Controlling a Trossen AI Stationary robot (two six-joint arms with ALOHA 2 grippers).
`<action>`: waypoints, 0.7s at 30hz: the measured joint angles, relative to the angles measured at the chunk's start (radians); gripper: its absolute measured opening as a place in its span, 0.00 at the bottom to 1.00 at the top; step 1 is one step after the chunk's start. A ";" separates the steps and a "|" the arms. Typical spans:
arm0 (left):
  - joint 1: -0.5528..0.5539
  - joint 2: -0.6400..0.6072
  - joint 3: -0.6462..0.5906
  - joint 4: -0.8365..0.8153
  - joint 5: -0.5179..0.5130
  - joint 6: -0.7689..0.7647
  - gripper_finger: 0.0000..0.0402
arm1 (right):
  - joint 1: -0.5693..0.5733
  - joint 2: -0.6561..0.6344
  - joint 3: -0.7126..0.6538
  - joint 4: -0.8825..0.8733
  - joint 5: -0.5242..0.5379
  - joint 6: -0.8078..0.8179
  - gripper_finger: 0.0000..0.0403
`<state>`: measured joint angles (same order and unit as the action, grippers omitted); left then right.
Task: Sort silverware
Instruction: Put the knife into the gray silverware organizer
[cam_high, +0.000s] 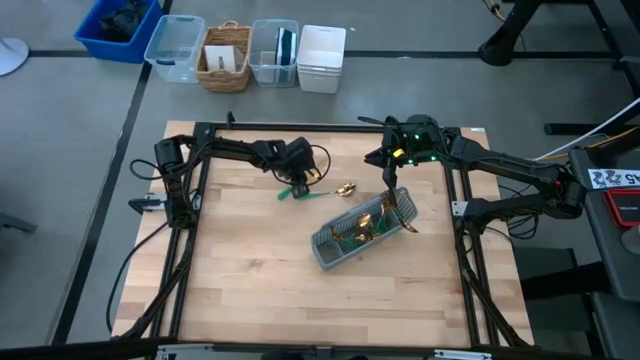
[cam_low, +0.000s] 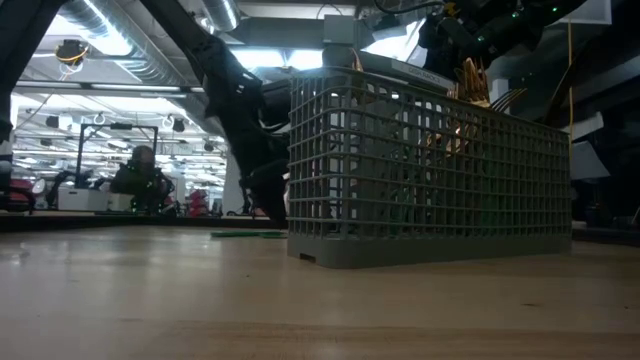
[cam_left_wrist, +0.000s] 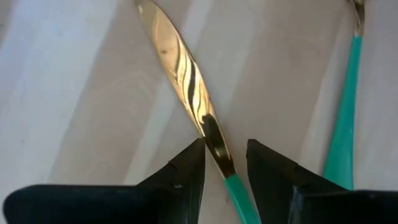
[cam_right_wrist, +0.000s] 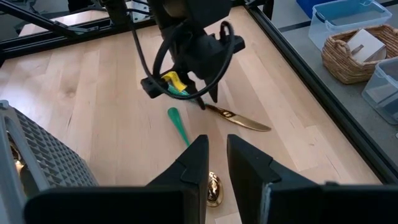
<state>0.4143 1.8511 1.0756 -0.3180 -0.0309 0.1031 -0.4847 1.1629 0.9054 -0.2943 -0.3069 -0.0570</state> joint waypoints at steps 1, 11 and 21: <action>0.003 0.000 0.000 0.010 -0.001 -0.013 0.27 | 0.000 0.000 0.000 0.000 0.000 0.000 0.16; 0.004 0.039 0.003 0.013 -0.003 -0.052 0.27 | 0.000 0.000 0.000 -0.001 0.000 0.000 0.16; 0.005 0.050 0.007 -0.050 0.001 -0.054 0.23 | 0.000 0.000 0.000 -0.003 0.000 0.000 0.16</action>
<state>0.4193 1.9010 1.0828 -0.3679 -0.0299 0.0491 -0.4846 1.1629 0.9054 -0.2970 -0.3069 -0.0570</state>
